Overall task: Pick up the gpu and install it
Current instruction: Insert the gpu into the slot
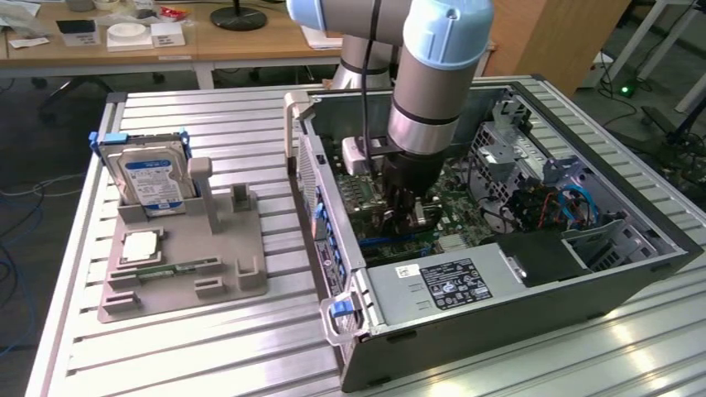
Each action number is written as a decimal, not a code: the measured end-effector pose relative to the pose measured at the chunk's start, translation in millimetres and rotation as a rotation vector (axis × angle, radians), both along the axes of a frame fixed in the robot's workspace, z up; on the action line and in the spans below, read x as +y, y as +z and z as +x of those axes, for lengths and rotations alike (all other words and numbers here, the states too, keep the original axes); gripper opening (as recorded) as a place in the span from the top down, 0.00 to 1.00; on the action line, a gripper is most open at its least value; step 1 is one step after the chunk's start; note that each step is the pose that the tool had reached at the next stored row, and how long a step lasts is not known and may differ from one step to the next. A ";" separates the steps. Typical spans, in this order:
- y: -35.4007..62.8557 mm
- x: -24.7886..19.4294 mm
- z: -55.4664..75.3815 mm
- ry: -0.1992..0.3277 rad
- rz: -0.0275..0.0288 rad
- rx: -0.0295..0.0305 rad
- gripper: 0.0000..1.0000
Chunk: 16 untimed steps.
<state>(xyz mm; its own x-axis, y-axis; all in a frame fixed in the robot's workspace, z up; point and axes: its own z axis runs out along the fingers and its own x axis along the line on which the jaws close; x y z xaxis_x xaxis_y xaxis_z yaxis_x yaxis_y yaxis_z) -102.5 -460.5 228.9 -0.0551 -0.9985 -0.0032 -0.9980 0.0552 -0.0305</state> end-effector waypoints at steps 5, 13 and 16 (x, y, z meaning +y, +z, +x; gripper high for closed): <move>-2.4 0.0 -0.1 -0.002 -0.0002 0.0003 0.72; -2.4 0.1 -0.2 -0.003 0.0002 0.0013 0.72; -1.2 0.1 -0.2 -0.003 0.0004 0.0013 0.72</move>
